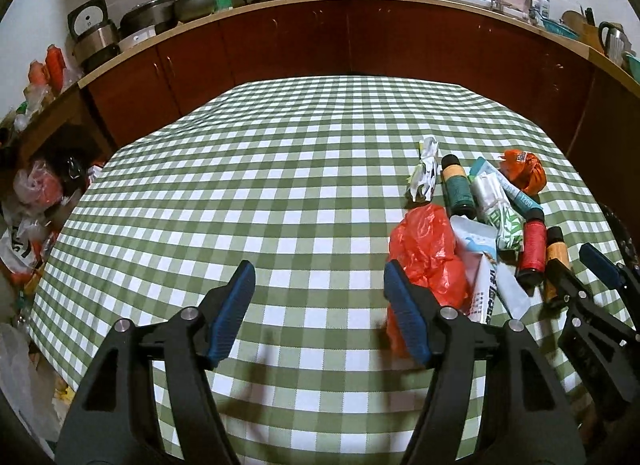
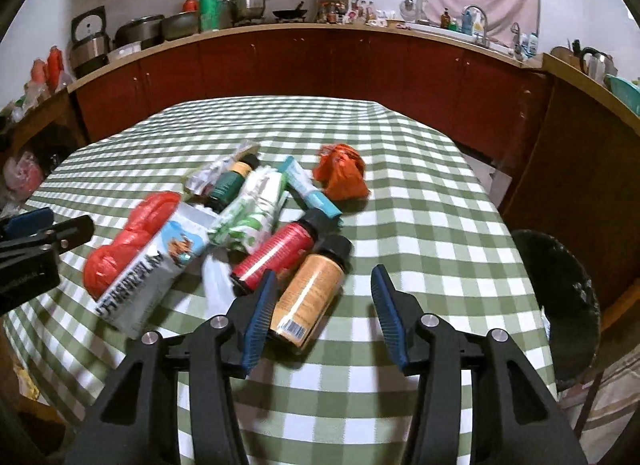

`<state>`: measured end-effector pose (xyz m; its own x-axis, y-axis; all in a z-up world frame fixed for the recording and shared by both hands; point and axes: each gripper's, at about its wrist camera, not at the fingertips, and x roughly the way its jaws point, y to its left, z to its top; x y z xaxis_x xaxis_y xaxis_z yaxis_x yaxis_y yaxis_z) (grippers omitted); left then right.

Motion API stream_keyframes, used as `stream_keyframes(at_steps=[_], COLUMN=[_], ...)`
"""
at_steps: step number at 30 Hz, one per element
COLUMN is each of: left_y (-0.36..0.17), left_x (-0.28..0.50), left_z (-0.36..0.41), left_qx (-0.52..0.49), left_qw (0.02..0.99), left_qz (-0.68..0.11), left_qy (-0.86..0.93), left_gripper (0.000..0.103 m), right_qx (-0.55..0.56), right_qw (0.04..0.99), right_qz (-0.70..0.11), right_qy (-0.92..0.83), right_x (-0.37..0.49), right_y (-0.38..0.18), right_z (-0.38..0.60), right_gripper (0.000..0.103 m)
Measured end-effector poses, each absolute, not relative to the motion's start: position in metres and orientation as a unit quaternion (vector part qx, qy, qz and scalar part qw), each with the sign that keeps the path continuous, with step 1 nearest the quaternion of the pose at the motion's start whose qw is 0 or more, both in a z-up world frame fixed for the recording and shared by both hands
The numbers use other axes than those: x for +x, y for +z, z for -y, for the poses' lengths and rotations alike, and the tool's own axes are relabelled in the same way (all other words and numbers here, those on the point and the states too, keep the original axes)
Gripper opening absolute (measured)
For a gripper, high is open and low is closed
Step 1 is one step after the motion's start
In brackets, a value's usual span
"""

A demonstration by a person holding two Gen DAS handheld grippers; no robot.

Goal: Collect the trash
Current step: 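Move both tools back over the trash pile on the table, then grasp the orange-labelled bottle with the right tool while the left tool grasps the red bag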

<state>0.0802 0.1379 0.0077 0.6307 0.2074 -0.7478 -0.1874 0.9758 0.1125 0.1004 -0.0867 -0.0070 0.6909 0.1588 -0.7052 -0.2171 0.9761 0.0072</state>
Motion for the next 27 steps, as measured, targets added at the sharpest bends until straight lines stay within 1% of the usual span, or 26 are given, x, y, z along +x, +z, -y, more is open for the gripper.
stream_keyframes(at_steps=[7, 8, 10, 11, 12, 13, 27], left_y=[0.002, 0.002, 0.002, 0.002, 0.002, 0.002, 0.009], left_x=[0.080, 0.079, 0.078, 0.078, 0.077, 0.077, 0.082], left_z=[-0.141, -0.141, -0.142, -0.142, -0.143, -0.143, -0.119], left_qx=[-0.001, -0.002, -0.004, -0.007, -0.010, -0.012, -0.012], left_qw=[0.902, 0.903, 0.903, 0.903, 0.902, 0.902, 0.908], left_qz=[-0.420, -0.420, -0.420, -0.421, -0.421, -0.422, -0.414], left_qy=[0.095, 0.094, 0.092, 0.091, 0.090, 0.088, 0.063], left_gripper=[0.065, 0.065, 0.065, 0.065, 0.065, 0.065, 0.066], right_qx=[-0.036, -0.036, -0.039, -0.042, -0.044, -0.046, -0.051], right_qw=[0.920, 0.921, 0.920, 0.920, 0.919, 0.918, 0.925], right_qz=[-0.380, -0.379, -0.380, -0.379, -0.380, -0.381, -0.365], right_qy=[0.086, 0.086, 0.091, 0.093, 0.094, 0.098, 0.091], right_x=[0.100, 0.100, 0.101, 0.100, 0.100, 0.101, 0.094], right_y=[-0.006, -0.006, -0.007, -0.007, -0.007, -0.007, -0.004], right_z=[0.094, 0.095, 0.095, 0.094, 0.093, 0.093, 0.102], right_gripper=[0.048, 0.046, 0.038, 0.031, 0.027, 0.026, 0.025])
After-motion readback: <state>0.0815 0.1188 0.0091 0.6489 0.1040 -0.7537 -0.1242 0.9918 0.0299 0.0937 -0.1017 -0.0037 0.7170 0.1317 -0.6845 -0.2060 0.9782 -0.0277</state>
